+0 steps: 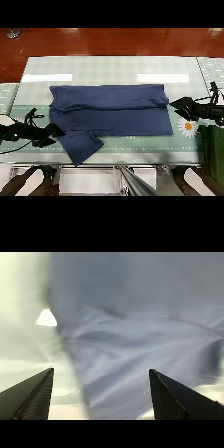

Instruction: Fold the shirts.

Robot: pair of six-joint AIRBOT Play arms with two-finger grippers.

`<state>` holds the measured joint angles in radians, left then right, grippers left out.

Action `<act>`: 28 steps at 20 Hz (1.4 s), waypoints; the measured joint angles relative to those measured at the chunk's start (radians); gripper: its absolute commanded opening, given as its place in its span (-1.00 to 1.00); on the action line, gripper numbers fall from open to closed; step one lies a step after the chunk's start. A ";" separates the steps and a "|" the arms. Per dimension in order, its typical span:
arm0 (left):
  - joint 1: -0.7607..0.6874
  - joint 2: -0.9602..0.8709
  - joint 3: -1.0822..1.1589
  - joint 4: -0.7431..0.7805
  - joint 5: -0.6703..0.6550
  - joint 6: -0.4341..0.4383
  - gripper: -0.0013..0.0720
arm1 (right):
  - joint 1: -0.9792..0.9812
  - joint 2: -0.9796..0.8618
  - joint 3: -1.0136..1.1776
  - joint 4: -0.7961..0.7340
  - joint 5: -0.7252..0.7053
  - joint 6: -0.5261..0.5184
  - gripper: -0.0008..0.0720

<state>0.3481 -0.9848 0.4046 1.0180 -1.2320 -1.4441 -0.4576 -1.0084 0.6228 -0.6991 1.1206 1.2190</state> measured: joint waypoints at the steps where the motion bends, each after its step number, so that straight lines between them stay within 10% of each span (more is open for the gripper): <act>1: -0.007 0.000 -0.023 -0.043 0.010 0.018 0.95 | 0.000 0.000 -0.001 0.004 0.001 0.000 0.72; 4: -0.046 0.002 -0.092 -0.143 0.056 0.064 0.71 | -0.005 0.001 -0.002 0.008 0.002 0.007 0.72; 6: -0.061 0.002 -0.116 -0.136 0.090 0.095 -0.86 | -0.033 0.001 0.000 0.006 0.000 0.028 0.72; 13: -0.073 0.008 -0.082 -0.178 0.136 0.145 -0.90 | -0.140 0.001 -0.043 -0.356 0.096 0.195 0.72; 22: -0.080 0.008 -0.066 -0.203 0.118 0.153 -0.90 | 0.040 -0.106 -0.106 -0.339 0.080 0.224 0.72; 23: -0.080 0.008 -0.066 -0.204 0.118 0.153 -0.90 | 0.051 -0.112 -0.106 -0.314 0.058 0.216 0.54; 25: -0.079 0.008 -0.066 -0.205 0.121 0.153 -0.90 | 0.063 -0.121 -0.105 -0.291 -0.013 0.198 -0.88; 28: -0.068 0.008 -0.060 -0.209 0.134 0.154 -0.90 | 0.074 -0.127 -0.095 -0.238 -0.014 0.144 -0.89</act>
<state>0.2806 -0.9768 0.3443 0.8093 -1.0977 -1.2903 -0.3840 -1.1358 0.5282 -0.9375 1.1069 1.3628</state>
